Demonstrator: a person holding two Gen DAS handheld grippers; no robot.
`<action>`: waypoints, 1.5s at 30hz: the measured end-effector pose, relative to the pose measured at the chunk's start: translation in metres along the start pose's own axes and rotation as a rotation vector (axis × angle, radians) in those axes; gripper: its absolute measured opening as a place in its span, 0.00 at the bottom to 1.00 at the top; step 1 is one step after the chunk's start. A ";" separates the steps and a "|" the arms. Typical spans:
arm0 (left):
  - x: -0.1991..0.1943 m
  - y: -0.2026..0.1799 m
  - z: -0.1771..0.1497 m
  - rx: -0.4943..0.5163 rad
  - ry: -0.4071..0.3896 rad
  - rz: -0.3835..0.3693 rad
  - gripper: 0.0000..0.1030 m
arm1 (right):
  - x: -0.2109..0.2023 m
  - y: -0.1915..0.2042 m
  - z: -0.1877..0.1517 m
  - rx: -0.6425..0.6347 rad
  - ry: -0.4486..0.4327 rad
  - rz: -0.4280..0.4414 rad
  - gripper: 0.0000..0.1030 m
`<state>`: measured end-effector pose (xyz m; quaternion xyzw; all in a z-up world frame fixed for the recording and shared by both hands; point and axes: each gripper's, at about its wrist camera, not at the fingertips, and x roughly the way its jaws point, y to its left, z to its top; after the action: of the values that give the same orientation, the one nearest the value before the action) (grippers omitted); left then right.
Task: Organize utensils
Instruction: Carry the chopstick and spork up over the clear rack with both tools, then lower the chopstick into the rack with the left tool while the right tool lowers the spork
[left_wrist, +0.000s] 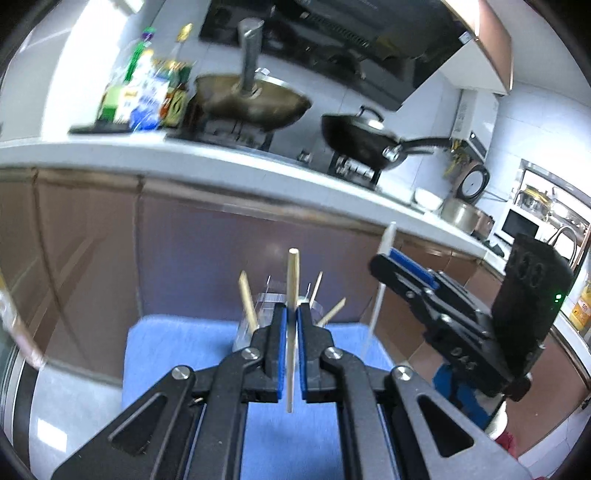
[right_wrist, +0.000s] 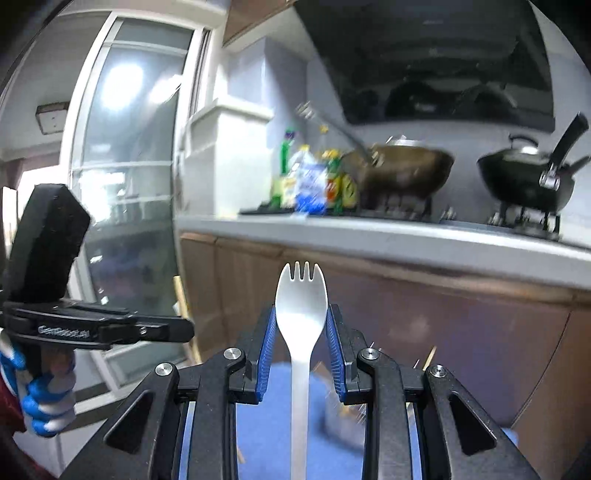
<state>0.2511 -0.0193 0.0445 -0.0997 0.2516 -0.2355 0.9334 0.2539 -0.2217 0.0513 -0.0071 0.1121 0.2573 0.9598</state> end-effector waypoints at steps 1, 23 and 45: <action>0.005 -0.002 0.008 0.005 -0.010 -0.003 0.05 | 0.005 -0.006 0.006 0.003 -0.017 -0.008 0.26; 0.179 0.005 0.017 0.051 0.008 0.072 0.05 | 0.092 -0.107 -0.036 0.142 -0.130 -0.180 0.26; 0.215 0.023 -0.018 0.024 0.076 0.107 0.05 | 0.098 -0.112 -0.078 0.149 -0.111 -0.258 0.27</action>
<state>0.4149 -0.1064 -0.0687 -0.0656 0.2891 -0.1917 0.9356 0.3760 -0.2764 -0.0508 0.0641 0.0761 0.1227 0.9874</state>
